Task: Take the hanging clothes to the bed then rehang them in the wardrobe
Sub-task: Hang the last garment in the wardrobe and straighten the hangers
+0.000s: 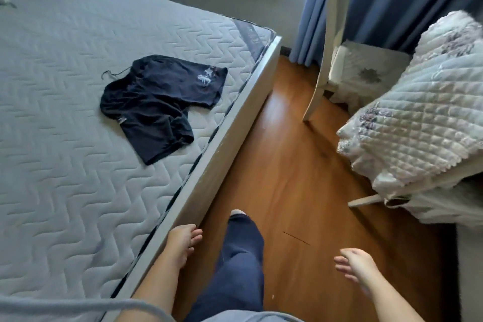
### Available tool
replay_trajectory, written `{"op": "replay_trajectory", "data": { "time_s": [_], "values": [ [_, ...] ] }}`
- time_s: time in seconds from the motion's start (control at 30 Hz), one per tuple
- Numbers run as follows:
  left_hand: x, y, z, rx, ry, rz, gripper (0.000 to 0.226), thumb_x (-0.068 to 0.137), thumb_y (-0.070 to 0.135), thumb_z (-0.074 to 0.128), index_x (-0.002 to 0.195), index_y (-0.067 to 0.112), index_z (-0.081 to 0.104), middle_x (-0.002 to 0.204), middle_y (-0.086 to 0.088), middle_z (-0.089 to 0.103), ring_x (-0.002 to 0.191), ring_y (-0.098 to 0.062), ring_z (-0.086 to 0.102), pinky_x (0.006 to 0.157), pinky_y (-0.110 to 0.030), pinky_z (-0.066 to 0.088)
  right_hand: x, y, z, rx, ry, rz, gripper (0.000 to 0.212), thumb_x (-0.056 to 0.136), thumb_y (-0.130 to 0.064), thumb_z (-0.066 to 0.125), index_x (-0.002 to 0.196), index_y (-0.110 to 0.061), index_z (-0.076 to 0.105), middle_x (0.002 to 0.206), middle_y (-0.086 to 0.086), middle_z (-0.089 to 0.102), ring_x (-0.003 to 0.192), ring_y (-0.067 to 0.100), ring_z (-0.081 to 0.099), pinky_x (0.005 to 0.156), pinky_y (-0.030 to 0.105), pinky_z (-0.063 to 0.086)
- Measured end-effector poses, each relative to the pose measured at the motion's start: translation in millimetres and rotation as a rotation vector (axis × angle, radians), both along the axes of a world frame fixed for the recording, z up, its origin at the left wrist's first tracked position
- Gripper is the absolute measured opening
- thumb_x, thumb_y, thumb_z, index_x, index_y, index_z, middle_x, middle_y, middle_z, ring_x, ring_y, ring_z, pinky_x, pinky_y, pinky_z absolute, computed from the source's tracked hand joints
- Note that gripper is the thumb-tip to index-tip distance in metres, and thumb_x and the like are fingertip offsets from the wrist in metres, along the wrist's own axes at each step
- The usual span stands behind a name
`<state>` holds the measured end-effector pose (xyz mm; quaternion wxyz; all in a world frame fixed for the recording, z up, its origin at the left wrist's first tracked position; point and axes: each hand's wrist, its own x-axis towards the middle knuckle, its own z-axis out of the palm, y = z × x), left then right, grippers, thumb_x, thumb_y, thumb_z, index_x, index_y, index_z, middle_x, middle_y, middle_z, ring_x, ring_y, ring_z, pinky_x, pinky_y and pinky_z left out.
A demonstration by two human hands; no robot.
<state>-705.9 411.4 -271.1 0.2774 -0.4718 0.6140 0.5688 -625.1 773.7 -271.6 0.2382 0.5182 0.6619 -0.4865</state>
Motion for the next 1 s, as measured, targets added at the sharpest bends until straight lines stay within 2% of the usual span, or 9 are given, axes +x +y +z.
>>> {"op": "replay_trajectory", "data": {
  "time_s": [0.13,0.2,0.3,0.43,0.6,0.73,0.8,0.9,1.0],
  "values": [
    [-87.5,6.6,-16.8,0.038,-0.034,0.019,0.037,0.097,0.016,0.03,0.129,0.004,0.046,0.127,-0.013,0.058,0.09,-0.017,0.055,0.058,-0.025,0.03,-110.4,-0.1,-4.1,0.051,0.011,0.101,0.016,0.094,-0.013,0.042,0.104,-0.004,0.052,0.091,0.014,0.063,0.073,0.025,0.059,0.064,0.03,0.042],
    [-130.0,3.8,-15.8,0.026,-0.032,0.053,0.036,0.097,0.015,0.032,0.126,0.003,0.048,0.116,-0.013,0.061,0.084,-0.016,0.056,0.055,-0.024,0.029,-178.6,-8.0,3.7,0.067,0.009,0.206,0.016,0.094,-0.014,0.043,0.103,-0.005,0.052,0.082,0.009,0.062,0.071,0.022,0.059,0.068,0.03,0.043],
    [-189.2,-7.2,-12.8,-0.013,0.016,0.108,0.029,0.095,0.014,0.037,0.116,0.003,0.054,0.097,-0.009,0.061,0.07,-0.013,0.055,0.054,-0.024,0.031,-286.3,-33.0,16.1,0.086,0.072,0.39,0.015,0.092,-0.011,0.044,0.101,-0.005,0.054,0.071,0.004,0.06,0.058,0.016,0.054,0.053,0.024,0.038],
    [-254.1,-25.7,-10.3,-0.081,0.062,0.185,0.022,0.095,0.015,0.038,0.097,0.003,0.058,0.097,-0.012,0.063,0.076,-0.018,0.057,0.07,-0.034,0.043,-398.7,-81.8,30.2,0.029,0.215,0.581,0.015,0.089,-0.003,0.043,0.099,-0.005,0.054,0.072,0.005,0.06,0.059,0.015,0.054,0.06,0.022,0.047],
    [-316.9,-39.8,-10.7,-0.131,0.084,0.34,0.015,0.093,0.01,0.042,0.095,0.005,0.056,0.075,-0.008,0.058,0.064,-0.017,0.053,0.046,-0.022,0.037,-496.1,-124.5,20.3,-0.061,0.164,0.691,0.02,0.091,-0.001,0.039,0.104,-0.003,0.053,0.079,0.013,0.061,0.057,0.018,0.053,0.031,0.01,0.032],
    [-359.2,-53.3,-20.2,-0.183,0.058,0.456,0.016,0.092,0.013,0.042,0.096,0.008,0.057,0.08,-0.006,0.063,0.073,-0.021,0.058,0.06,-0.029,0.035,-587.3,-148.6,6.2,0.009,0.146,0.937,0.026,0.09,0.006,0.035,0.109,0.017,0.049,0.063,0.014,0.049,0.034,0.01,0.048,0.027,0.008,0.027],
    [-380.4,-59.4,-16.5,-0.207,0.043,0.529,0.019,0.093,0.014,0.041,0.101,0.009,0.057,0.085,-0.007,0.064,0.079,-0.023,0.06,0.066,-0.03,0.037,-639.3,-164.7,4.7,0.012,0.104,0.989,0.023,0.091,0.005,0.035,0.107,0.016,0.049,0.064,0.013,0.047,0.027,0.008,0.046,0.028,0.007,0.025],
    [-412.6,-73.4,-8.5,-0.269,0.019,0.624,0.022,0.092,0.008,0.039,0.105,0.005,0.057,0.088,-0.009,0.063,0.084,-0.025,0.059,0.075,-0.03,0.04,-713.0,-202.0,5.8,-0.079,0.054,1.05,0.018,0.093,-0.007,0.04,0.107,-0.002,0.052,0.078,0.012,0.058,0.054,0.017,0.054,0.043,0.018,0.035],
    [-443.0,-100.7,-8.8,-0.378,-0.022,0.644,0.025,0.089,0.009,0.042,0.107,0.007,0.058,0.098,-0.008,0.065,0.093,-0.025,0.06,0.08,-0.032,0.044,-777.9,-251.6,1.7,-0.057,0.117,1.216,0.009,0.089,-0.006,0.044,0.088,-0.005,0.054,0.071,0.01,0.057,0.061,0.022,0.049,0.054,0.024,0.033]
  ]
}}
